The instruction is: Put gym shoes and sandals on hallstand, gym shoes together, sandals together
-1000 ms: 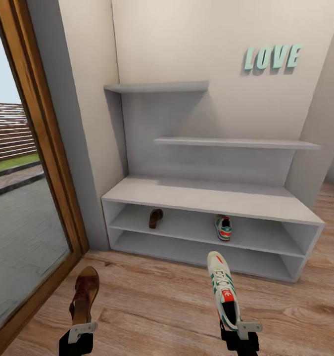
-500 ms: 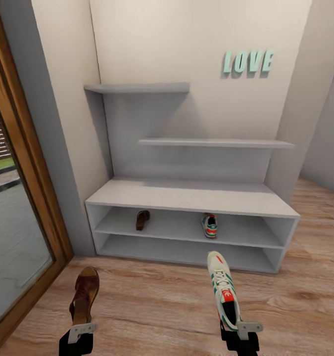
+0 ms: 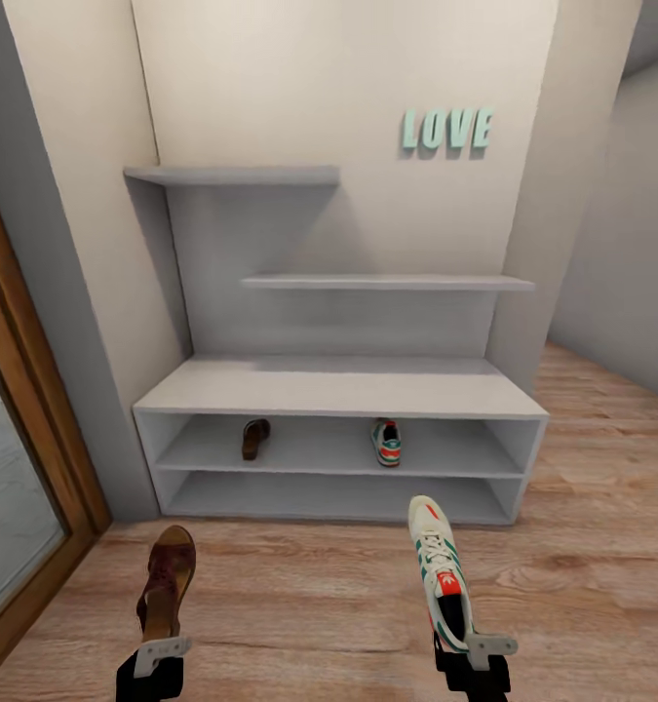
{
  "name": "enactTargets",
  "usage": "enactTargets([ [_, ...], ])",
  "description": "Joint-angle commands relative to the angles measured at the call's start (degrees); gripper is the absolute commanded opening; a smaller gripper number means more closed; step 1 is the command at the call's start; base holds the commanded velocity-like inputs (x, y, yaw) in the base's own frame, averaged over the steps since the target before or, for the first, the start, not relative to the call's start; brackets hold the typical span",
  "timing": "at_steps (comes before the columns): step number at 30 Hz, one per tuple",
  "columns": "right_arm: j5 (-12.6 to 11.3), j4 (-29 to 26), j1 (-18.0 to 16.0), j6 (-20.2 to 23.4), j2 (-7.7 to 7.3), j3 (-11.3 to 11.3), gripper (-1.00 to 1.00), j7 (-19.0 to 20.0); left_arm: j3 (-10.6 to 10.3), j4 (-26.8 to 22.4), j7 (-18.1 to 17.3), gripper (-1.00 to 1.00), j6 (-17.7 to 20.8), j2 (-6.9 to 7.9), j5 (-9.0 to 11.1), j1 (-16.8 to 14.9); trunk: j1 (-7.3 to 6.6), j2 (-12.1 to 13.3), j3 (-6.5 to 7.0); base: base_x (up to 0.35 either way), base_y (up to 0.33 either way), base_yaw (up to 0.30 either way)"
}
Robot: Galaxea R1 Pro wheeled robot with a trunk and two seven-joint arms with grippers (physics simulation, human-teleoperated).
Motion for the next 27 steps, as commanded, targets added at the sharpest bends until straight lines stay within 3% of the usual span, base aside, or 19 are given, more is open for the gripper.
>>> enactTargets([
  [1, -0.61, 0.02, -0.04, -0.18, -0.04, 0.5, -1.0, -0.15, 0.27, 0.03, -0.21, -1.0, -0.15, -0.01, -0.21, -0.02, -0.01, -0.02, -0.04, 0.0, 0.0, -0.198],
  [11, -0.64, -0.02, -0.04, -0.21, 0.01, 0.5, -1.0, -0.2, 0.26, 0.03, -0.21, -1.0, -0.15, -0.01, -0.21, -0.02, -0.01, -0.02, 0.12, 0.0, 0.0, -0.186],
  [27, -0.69, -0.24, -0.04, -0.23, -0.08, 0.27, -1.0, -0.14, 0.08, -0.11, -0.22, -1.0, 0.26, -0.31, -0.59, -0.17, -0.01, -0.02, 0.12, 0.0, 0.0, -0.011],
])
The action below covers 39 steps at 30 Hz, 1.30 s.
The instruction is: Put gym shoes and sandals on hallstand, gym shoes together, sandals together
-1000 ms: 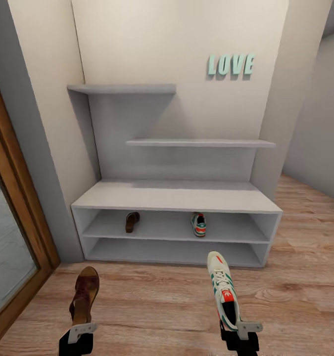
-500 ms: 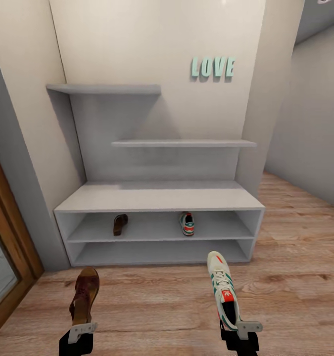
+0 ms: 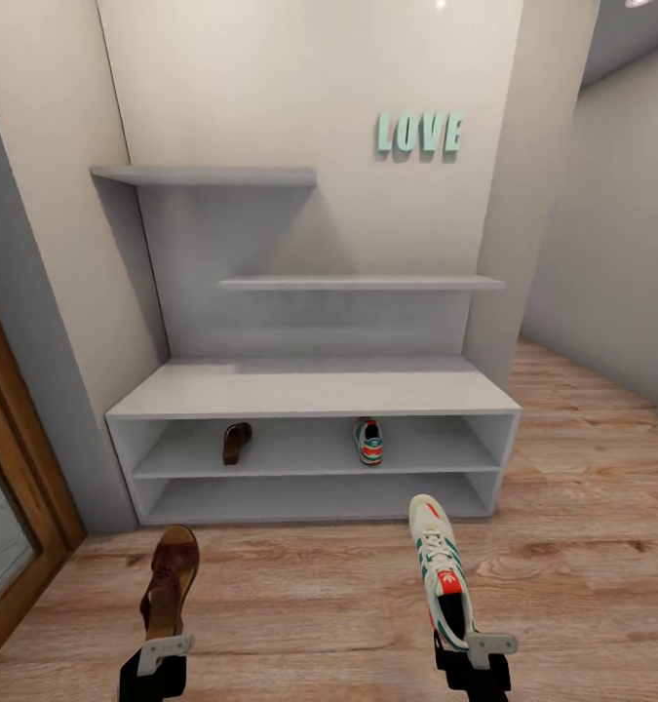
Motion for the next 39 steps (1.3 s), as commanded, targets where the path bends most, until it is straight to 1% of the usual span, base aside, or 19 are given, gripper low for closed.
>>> enactTargets([
  [1, -0.6, -0.01, -0.03, -0.18, -0.03, 0.47, -1.0, -0.16, 0.33, 0.02, -0.23, -1.0, -0.07, -0.08, -0.25, -0.14, -0.01, -0.02, -0.06, 0.0, 0.0, 0.0],
  [4, -0.6, -0.07, -0.03, -0.18, -0.09, 0.35, -1.0, -0.17, 0.2, -0.21, -0.3, -1.0, 0.23, -0.33, -0.31, -0.55, -0.01, -0.02, -0.06, 0.0, 0.0, 0.0],
  [5, -0.6, -0.1, -0.03, -0.19, -0.39, 0.29, -1.0, -0.22, 0.11, -0.58, -0.49, -1.0, 0.37, -0.45, -0.32, -0.74, -0.01, -0.02, -0.06, 0.0, 0.0, 0.0],
  [6, -0.72, -0.02, -0.03, -0.1, -4.13, 0.26, -1.0, -0.36, -0.06, -1.05, -0.79, -1.0, 2.42, -0.76, -0.3, -2.73, -0.01, -0.02, -0.06, 0.0, 0.0, 0.0],
  [8, -0.92, 0.03, -0.03, -0.05, -6.07, 0.23, -1.0, -0.32, -0.06, -1.04, -0.86, -1.0, 6.24, -0.92, -0.29, -5.38, -0.01, -0.02, -0.06, 0.0, 0.0, 0.0],
  [9, -0.96, 0.04, -0.03, -0.04, -6.41, 0.23, -1.0, -0.33, -0.06, -1.06, -0.89, -1.0, 7.53, -0.96, -0.29, -6.1, -0.01, -0.02, -0.06, 0.0, 0.0, 0.0],
  [10, -1.02, 0.04, -0.03, -0.03, -6.95, 0.22, -1.0, -0.34, -0.07, -1.08, -0.96, -1.0, 10.39, -1.17, -0.29, -7.6, -0.01, -0.02, -0.06, 0.0, 0.0, 0.0],
  [11, -1.04, 0.06, -0.03, -0.03, -7.16, 0.22, -1.0, -0.34, -0.07, -1.09, -0.97, -1.0, 11.87, -1.32, -0.31, -8.38, -0.01, -0.02, -0.06, 0.0, 0.0, 0.0],
  [13, -1.21, 0.11, -0.03, -0.02, -7.72, 0.04, -1.0, -0.35, -0.08, -1.11, -1.04, -1.0, 17.58, -2.06, -0.4, -11.76, -0.01, -0.02, -0.06, 0.0, 0.0, 0.0],
  [14, -1.35, 0.12, -0.03, -0.02, -7.82, -0.13, -1.0, -0.36, -0.08, -1.12, -1.05, -1.0, 18.87, -2.26, -0.43, -12.59, -0.01, -0.02, -0.06, 0.0, 0.0, 0.0],
  [15, -1.79, 0.16, -0.03, -0.02, -8.07, -0.75, -1.0, -0.38, -0.13, -1.12, -1.06, -1.0, 21.19, -2.66, -0.54, -14.24, -0.01, -0.02, -0.06, 0.0, 0.0, 0.0],
  [16, -2.11, 0.17, -0.03, -0.02, -8.26, -1.19, -1.0, -0.37, -0.15, -1.12, -1.07, -1.0, 22.27, -2.9, -0.61, -15.03, -0.01, -0.02, -0.06, 0.0, 0.0, 0.0],
  [18, -3.9, 0.21, -0.03, 0.03, -9.21, -3.66, -1.0, -0.33, -0.44, -1.13, -1.06, -1.0, 26.44, -4.0, -1.12, -18.16, -0.01, -0.02, -0.06, 0.0, 0.0, 0.0],
  [20, -4.94, 0.22, -0.03, 0.08, -9.74, -5.06, -1.0, -0.31, -0.66, -1.13, -1.04, -1.0, 28.62, -4.52, -1.39, -19.63, -0.01, -0.02, -0.06, 0.0, 0.0, 0.0],
  [21, -5.83, 0.24, -0.03, 0.11, -10.28, -6.33, -1.0, -0.26, -0.87, -1.13, -1.03, -1.0, 30.9, -4.95, -1.65, -21.03, -0.01, -0.02, -0.06, 0.0, 0.0, 0.0],
  [25, -7.35, 0.3, -0.03, 0.32, -11.56, -8.39, -1.0, -0.24, -1.28, -1.13, -0.96, -1.0, 36.99, -5.93, -2.01, -24.89, -0.01, -0.02, -0.06, 0.0, 0.0, 0.0],
  [27, -7.66, 0.31, -0.03, 0.88, -12.08, -8.78, -1.0, -0.25, -1.38, -1.13, -0.76, -1.0, 38.73, -6.13, -2.07, -26.37, -0.01, -0.02, -0.06, 0.0, 0.0, 0.0],
  [31, -7.85, 0.22, -0.03, 2.05, -12.35, -8.99, -1.0, -0.2, -1.45, -1.18, -0.74, -1.0, 40.07, -6.27, -2.12, -28.05, -0.01, -0.02, -0.06, 0.0, 0.0, 0.0],
  [39, -7.82, 0.15, -0.03, 2.56, -11.93, -8.93, -1.0, -0.24, -1.64, -1.62, -1.07, -1.0, 40.54, -5.58, -2.14, -28.48, -0.01, -0.02, -0.06, 0.0, 0.0, 0.0],
])
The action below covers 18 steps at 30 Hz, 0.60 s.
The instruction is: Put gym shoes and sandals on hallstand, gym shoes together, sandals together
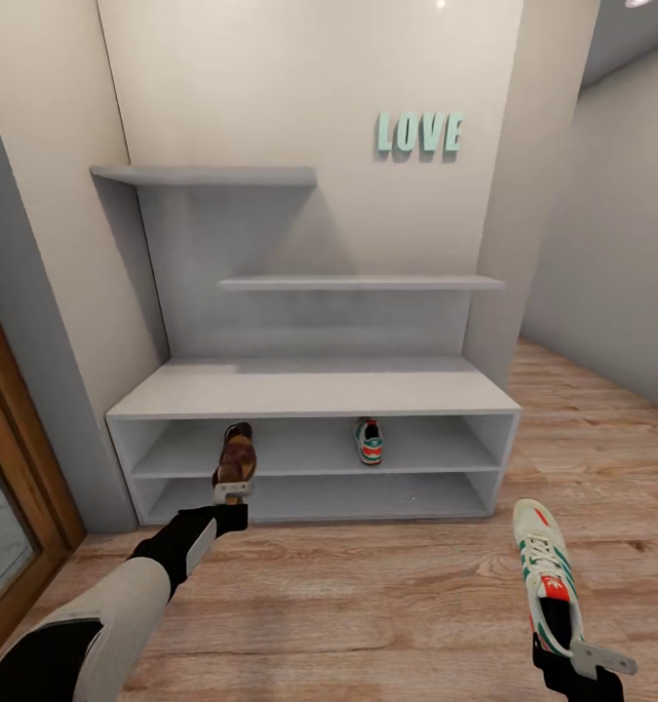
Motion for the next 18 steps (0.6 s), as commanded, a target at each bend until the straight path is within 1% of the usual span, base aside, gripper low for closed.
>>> enactTargets([
  [1, -0.32, 0.01, -0.03, -0.16, 0.02, 0.17, -1.0, -0.08, 0.47, -0.16, -0.39, -1.0, 0.4, -0.01, -0.41, 0.01, -0.01, -0.03, -0.06, 0.0, 0.0, 0.0],
  [3, -0.37, -0.01, -0.03, -0.13, 0.07, 0.18, -1.0, -0.06, 0.43, -0.21, -0.39, -1.0, 0.42, -0.01, -0.41, 0.03, -0.01, -0.03, -0.07, 0.0, 0.0, 0.0],
  [18, -0.5, -0.09, -0.03, -0.1, -0.15, 0.01, -1.0, -0.1, 0.46, -0.16, -0.37, -1.0, 0.52, 0.02, -0.49, 0.0, 3.28, -6.04, -4.05, 0.0, 0.0, 0.0],
])
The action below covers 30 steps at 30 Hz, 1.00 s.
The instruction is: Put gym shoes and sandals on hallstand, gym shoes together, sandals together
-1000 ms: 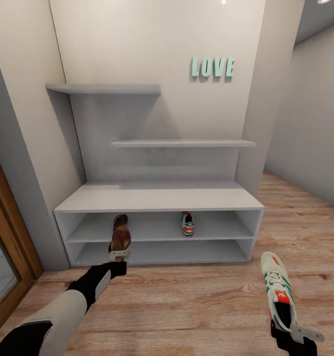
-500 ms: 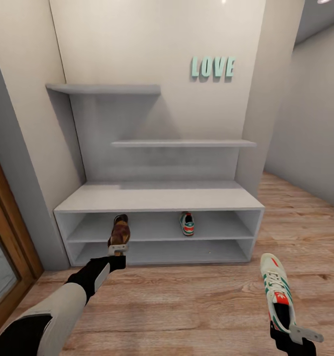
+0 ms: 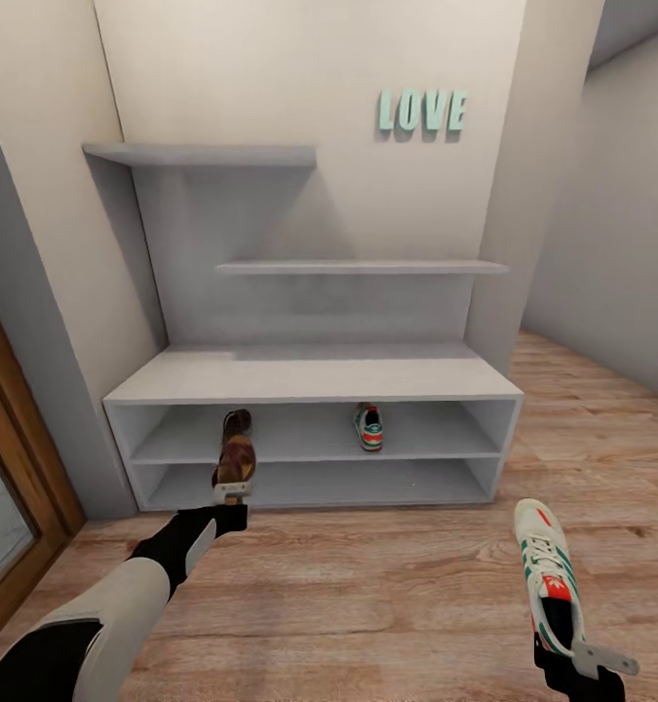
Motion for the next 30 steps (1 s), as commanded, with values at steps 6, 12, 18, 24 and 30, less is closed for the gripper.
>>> enactTargets([
  [6, -0.29, 0.01, -0.04, -0.17, -0.01, 0.15, -1.0, -0.06, 0.48, -0.14, -0.34, -1.0, 0.39, -0.01, -0.43, -0.04, 1.31, -2.45, -1.69, 0.0, 0.0, 0.0],
  [12, -0.21, 0.02, -0.04, -0.17, 0.06, 0.23, -1.0, -0.06, 0.54, -0.14, -0.35, -1.0, 0.39, 0.07, -0.43, -0.04, 2.63, -4.85, -3.28, 0.0, 0.0, -0.067],
  [18, 0.17, 0.26, -0.04, -0.21, 0.08, 0.32, -1.0, -0.06, 0.42, -0.14, -0.23, -1.0, 0.31, 0.05, -0.49, 0.46, 2.87, -5.27, -3.84, 0.0, 0.0, -0.064],
  [24, 0.16, 0.23, -0.04, -0.18, 0.08, 0.33, -1.0, -0.06, 0.41, -0.14, -0.17, -1.0, 0.31, 0.03, -0.44, 0.48, 2.87, -5.27, -3.85, 0.067, -0.003, -0.001],
  [30, 0.15, 0.2, -0.04, -0.17, 0.08, 0.32, -1.0, -0.06, 0.47, -0.14, -0.16, -1.0, 0.31, 0.03, -0.43, 0.53, 2.87, -5.27, -3.85, 0.261, -0.055, 0.0],
])
